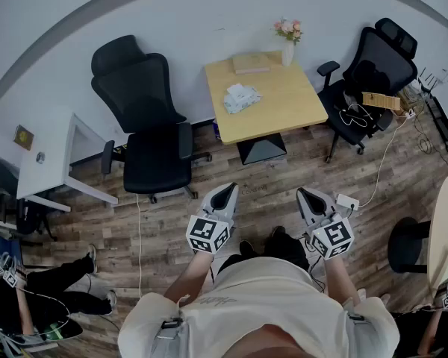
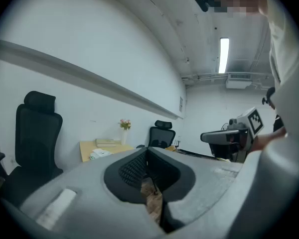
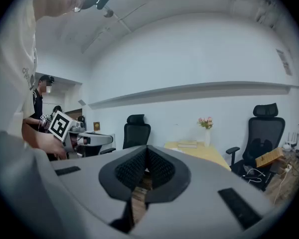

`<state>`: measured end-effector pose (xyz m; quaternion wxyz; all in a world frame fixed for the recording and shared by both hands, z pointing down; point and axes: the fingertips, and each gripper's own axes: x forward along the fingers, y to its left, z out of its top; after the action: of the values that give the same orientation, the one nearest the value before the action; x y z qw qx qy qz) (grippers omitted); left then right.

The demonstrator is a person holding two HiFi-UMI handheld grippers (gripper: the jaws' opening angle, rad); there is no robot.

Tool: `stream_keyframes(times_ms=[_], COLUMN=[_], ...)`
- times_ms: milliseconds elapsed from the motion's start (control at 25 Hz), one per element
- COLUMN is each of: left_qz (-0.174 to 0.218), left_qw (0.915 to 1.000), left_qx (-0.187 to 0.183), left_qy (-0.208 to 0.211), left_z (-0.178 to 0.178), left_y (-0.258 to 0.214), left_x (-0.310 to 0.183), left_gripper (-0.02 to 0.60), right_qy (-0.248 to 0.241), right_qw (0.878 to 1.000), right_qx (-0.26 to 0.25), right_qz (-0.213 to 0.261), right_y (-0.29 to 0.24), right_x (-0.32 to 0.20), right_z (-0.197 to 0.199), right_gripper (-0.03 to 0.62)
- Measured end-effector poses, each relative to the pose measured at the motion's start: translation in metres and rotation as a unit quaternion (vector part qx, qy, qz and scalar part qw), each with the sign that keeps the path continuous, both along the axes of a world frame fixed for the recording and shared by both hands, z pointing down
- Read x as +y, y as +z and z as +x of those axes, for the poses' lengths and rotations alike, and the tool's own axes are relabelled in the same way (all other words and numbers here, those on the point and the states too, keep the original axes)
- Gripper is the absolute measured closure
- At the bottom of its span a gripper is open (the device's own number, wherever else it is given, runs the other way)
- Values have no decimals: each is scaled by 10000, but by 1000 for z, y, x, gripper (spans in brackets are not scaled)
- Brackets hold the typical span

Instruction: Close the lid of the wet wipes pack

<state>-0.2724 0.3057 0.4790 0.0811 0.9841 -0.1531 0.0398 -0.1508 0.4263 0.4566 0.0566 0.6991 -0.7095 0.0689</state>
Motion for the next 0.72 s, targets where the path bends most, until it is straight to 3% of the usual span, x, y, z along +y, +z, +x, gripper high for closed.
stream_keyframes(times_ms=[400, 720], left_qz=[-121, -74], left_qw=[9998, 9994], left_qx=[-71, -258], left_qy=[-105, -234], left_z=[4, 36], left_y=[9, 8], left_x=[-12, -24], left_gripper=[565, 565], right_qy=[-80, -127], right_qw=[10000, 9999], right_qx=[-34, -91], right_qz=[-9, -46], right_y=[2, 12], right_x=[-8, -33], right_z=[1, 42], right_gripper=[592, 592])
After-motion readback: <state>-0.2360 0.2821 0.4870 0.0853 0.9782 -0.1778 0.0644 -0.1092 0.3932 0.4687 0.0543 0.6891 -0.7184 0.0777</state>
